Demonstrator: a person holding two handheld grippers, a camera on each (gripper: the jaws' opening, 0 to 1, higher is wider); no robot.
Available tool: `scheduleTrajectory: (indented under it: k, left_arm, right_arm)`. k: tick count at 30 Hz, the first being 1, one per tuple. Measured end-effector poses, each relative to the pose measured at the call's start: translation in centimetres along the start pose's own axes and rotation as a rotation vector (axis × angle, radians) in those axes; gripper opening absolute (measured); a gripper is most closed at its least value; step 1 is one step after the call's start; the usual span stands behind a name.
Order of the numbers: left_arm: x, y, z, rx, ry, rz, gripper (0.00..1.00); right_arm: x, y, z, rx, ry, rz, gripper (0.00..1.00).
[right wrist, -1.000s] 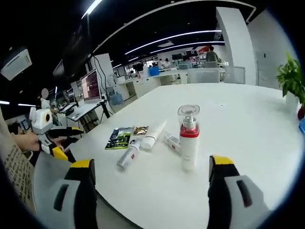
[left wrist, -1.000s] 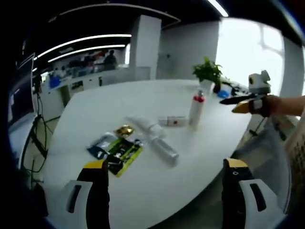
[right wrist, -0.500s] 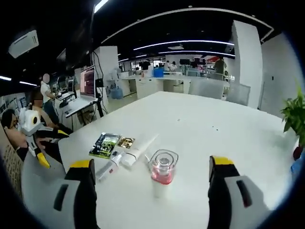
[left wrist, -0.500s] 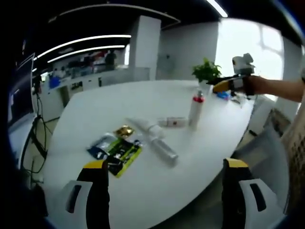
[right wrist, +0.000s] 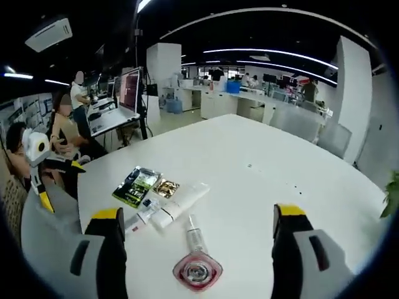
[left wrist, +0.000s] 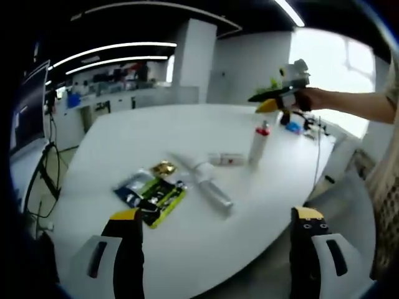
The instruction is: Arrange the skincare products in the storage area until every visible bottle or jar stands upright without overlapping.
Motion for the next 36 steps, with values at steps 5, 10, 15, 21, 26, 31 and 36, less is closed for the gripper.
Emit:
scheduleTrajectory:
  k: [5, 10, 15, 21, 26, 31, 36]
  left_arm:
    - [0.0, 0.1, -0.2, -0.002, -0.017, -0.002, 0.96]
    - [0.0, 0.0, -0.3, -0.009, -0.034, 0.001, 0.95]
    - [0.1, 0.1, -0.4, -0.013, -0.046, -0.005, 0.95]
    - [0.1, 0.2, -0.7, -0.019, -0.062, -0.006, 0.95]
    - [0.1, 0.2, -0.8, -0.028, -0.074, -0.005, 0.95]
    - [0.2, 0.2, -1.0, -0.035, -0.078, -0.012, 0.95]
    - [0.3, 0.3, -1.1, -0.038, -0.083, -0.019, 0.95]
  right_arm:
    - [-0.9, 2.1, 0.6, -0.035, -0.058, -0.005, 0.97]
    - [-1.1, 4.1, 1.3, -0.079, -0.137, -0.05, 0.93]
    - [-0.5, 6.3, 1.6, -0.153, -0.178, -0.115, 0.88]
    - [1.2, 8.6, 0.9, -0.245, -0.254, -0.214, 0.84]
    - [2.8, 10.4, 1.1, -0.282, -0.28, -0.267, 0.75]
    - [4.3, 11.4, 0.9, -0.337, -0.289, -0.324, 0.72]
    - [6.2, 12.1, 0.3, -0.398, -0.331, -0.402, 0.65]
Point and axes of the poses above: the point that each gripper's makers call its tool centre point, and the gripper's own axes: y roughly forward along the fingers, z roughly to its right, x roughly out of its underside, the point moved 5 cm from there along -y, roughly backward along the fingers, and after that the axes turned 7 degrees about -y, right-handed, at the moved point
